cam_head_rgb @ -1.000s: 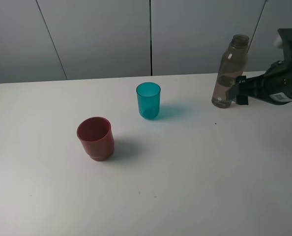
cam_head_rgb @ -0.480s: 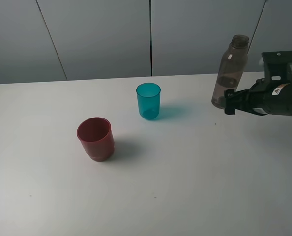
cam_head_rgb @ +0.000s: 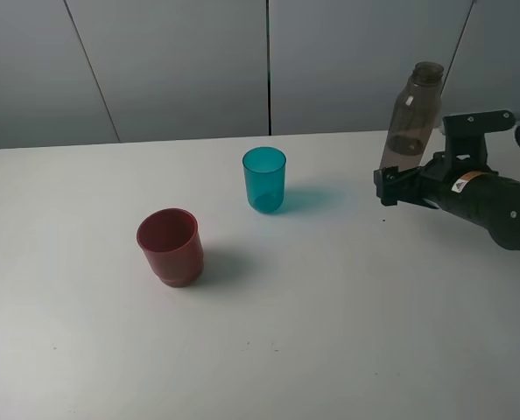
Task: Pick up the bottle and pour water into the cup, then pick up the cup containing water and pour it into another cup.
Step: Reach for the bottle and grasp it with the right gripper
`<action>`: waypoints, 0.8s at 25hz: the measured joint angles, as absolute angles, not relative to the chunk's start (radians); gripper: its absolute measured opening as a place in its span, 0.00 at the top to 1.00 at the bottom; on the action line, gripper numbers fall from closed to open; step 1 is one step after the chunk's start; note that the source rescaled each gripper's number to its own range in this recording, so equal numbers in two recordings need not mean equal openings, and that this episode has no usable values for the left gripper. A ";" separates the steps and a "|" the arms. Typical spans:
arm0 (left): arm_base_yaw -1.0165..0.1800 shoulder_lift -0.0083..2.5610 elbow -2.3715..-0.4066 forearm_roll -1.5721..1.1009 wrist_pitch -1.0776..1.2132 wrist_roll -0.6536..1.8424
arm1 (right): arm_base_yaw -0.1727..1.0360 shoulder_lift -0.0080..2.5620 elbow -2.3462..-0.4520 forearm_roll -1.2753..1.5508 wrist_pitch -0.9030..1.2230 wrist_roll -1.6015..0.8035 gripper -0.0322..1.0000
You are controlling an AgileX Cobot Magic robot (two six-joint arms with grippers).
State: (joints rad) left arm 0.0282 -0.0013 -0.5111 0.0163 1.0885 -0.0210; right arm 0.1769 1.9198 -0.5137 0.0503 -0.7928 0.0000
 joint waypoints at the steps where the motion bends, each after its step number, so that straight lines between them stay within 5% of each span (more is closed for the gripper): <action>1: 0.028 -0.001 -0.511 0.016 1.088 -0.021 | 0.177 1.934 -0.516 0.061 -0.805 0.000 0.00; 20: 0.028 -0.001 -0.511 0.016 1.088 -0.021 | 0.179 2.047 -0.617 0.145 -1.009 0.036 0.00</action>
